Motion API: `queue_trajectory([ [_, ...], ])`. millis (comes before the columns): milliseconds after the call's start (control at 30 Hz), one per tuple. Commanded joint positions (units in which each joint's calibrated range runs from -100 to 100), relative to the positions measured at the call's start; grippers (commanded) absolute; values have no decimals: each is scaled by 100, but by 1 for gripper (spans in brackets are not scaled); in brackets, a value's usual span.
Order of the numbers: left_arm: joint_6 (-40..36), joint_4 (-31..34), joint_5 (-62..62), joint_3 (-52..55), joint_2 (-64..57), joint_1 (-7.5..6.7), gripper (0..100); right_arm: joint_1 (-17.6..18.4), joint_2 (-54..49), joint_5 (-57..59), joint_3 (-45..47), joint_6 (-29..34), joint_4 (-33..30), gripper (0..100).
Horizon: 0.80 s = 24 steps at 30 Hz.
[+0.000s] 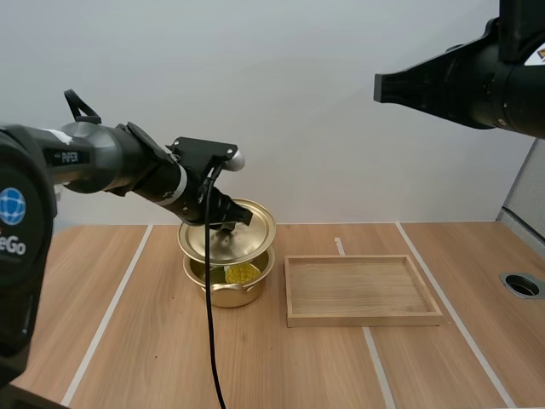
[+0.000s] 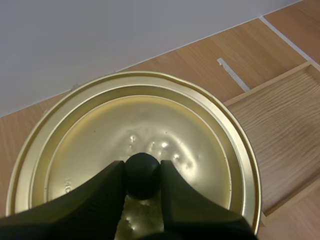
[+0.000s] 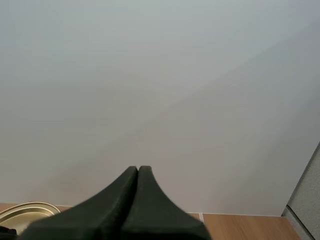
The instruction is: Open the pot, put the pineapple inside, and close it
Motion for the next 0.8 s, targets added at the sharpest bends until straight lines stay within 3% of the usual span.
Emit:
queue_trajectory([
  [0,91,-75,-262,96,58,-6,0,-16,-57,10,22,-16,13,0],
  [767,316,-141,-246,98,783,-6,0,-16,-57,10,22,-16,13,0],
])
